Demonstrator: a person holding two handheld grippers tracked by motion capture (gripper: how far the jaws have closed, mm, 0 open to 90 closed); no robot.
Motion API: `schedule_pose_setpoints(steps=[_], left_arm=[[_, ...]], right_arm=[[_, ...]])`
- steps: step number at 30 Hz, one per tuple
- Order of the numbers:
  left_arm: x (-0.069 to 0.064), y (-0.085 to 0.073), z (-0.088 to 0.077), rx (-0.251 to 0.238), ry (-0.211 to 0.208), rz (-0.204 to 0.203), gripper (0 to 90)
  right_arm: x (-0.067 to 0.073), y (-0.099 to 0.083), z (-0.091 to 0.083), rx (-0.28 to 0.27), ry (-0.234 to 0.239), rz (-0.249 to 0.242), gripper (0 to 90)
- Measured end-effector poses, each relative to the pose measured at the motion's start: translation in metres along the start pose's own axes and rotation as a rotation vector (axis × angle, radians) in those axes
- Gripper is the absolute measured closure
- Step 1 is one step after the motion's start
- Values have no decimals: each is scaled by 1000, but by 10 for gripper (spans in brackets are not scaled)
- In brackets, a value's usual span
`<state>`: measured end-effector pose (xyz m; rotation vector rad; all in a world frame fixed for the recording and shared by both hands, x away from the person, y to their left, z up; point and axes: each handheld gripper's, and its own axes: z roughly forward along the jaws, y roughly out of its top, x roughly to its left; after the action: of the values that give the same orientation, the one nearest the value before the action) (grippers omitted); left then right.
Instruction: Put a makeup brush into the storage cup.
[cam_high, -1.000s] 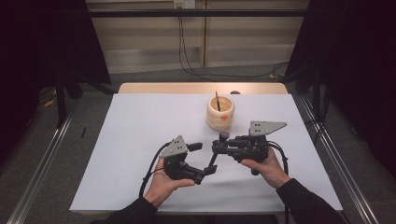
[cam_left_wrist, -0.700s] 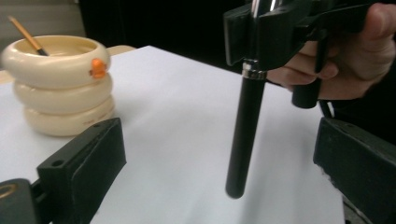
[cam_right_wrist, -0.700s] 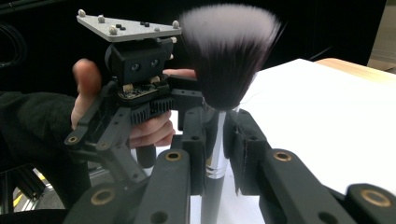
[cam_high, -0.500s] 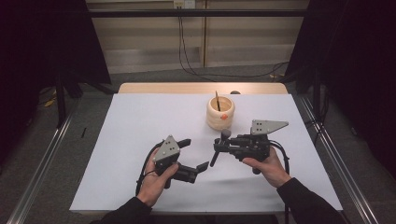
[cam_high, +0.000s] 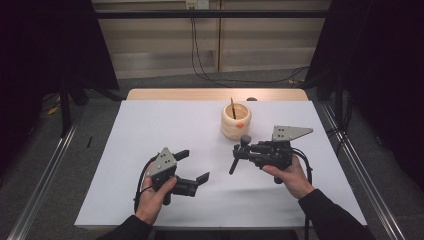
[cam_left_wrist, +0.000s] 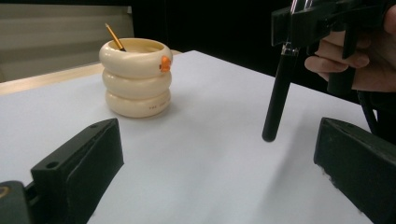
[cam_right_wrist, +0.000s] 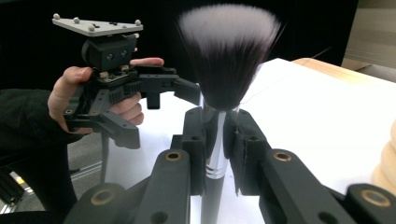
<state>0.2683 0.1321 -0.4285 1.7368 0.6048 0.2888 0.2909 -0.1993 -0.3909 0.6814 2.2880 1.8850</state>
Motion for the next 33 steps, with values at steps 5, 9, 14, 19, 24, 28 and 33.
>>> schedule_pose_setpoints(steps=[5, 9, 14, 19, 24, 28, 33], left_arm=[[1, -3, -10, -1, 16, 8, 16], [3, -7, -19, -6, 14, 24, 16], [8, -13, -28, -12, 47, 28, 16], [10, -18, -29, -2, 59, 16, 16], [10, -22, -33, -29, 58, 17, 16], [11, -23, -36, -26, 88, 30, 14], [10, -25, -35, -18, 89, 19, 12]], right_arm=[[-2, 3, -2, 5, -21, -8, 776], [-5, 5, -2, 4, -30, -14, 776], [-7, 7, -2, 0, -44, -12, 776], [-12, 9, -2, 2, -75, -3, 776], [-16, 12, -1, 0, -88, -13, 776], [-21, 16, -4, -2, -99, -21, 776], [-27, 22, -7, -10, -115, -24, 776]])
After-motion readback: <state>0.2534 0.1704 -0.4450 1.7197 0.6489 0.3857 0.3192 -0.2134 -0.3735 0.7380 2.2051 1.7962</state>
